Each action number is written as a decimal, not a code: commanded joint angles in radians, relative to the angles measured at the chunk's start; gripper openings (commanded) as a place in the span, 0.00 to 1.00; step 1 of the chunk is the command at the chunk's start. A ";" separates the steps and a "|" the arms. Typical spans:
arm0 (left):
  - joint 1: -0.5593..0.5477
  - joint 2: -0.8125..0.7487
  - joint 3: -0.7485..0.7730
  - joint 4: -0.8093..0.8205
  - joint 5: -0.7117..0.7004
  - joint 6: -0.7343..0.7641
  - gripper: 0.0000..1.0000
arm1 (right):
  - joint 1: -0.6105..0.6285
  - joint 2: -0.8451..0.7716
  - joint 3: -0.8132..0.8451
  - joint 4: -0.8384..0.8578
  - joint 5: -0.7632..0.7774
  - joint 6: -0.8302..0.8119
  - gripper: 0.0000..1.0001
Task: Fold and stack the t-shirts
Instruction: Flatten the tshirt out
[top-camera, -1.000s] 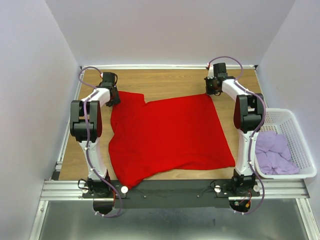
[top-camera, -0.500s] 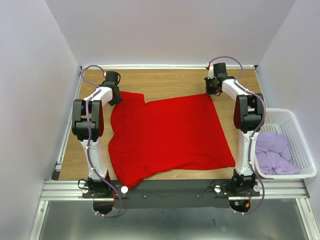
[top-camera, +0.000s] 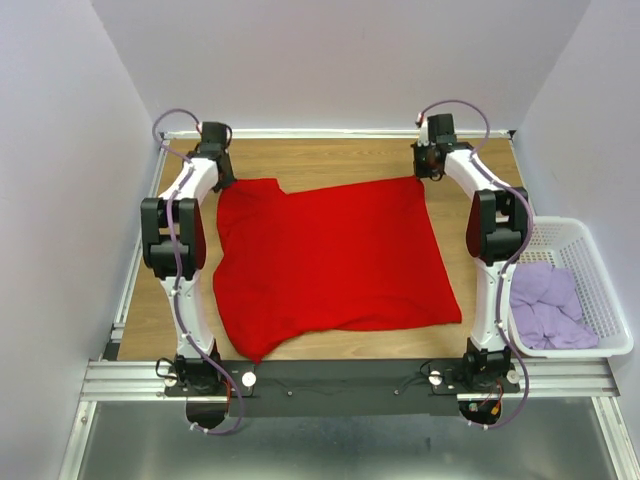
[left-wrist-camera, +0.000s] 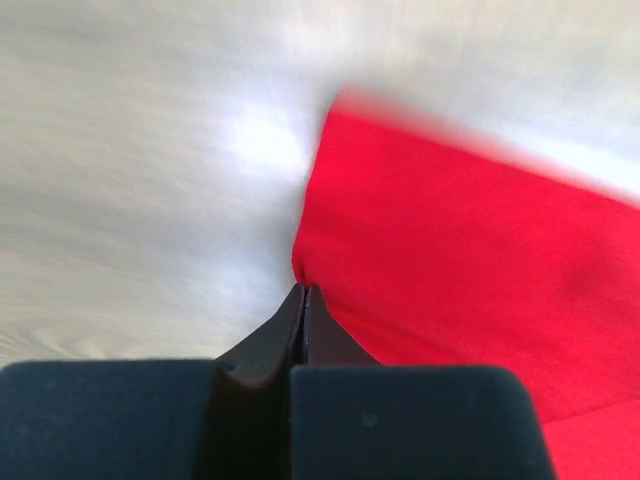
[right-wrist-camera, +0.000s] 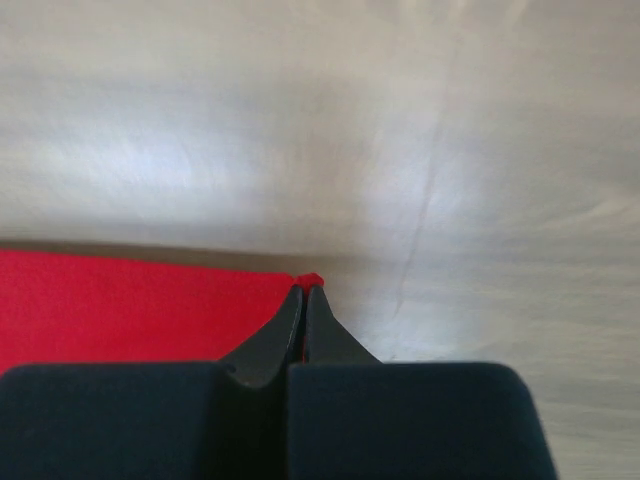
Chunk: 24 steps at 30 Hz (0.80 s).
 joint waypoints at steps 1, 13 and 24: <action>0.047 -0.065 0.233 0.012 -0.063 0.034 0.00 | -0.001 -0.043 0.169 0.006 0.109 0.025 0.00; 0.065 -0.339 0.657 0.068 -0.007 0.081 0.00 | -0.003 -0.335 0.379 0.006 0.161 -0.021 0.01; 0.067 -0.801 0.367 0.272 -0.127 0.167 0.00 | -0.001 -0.770 0.151 0.006 0.062 -0.104 0.01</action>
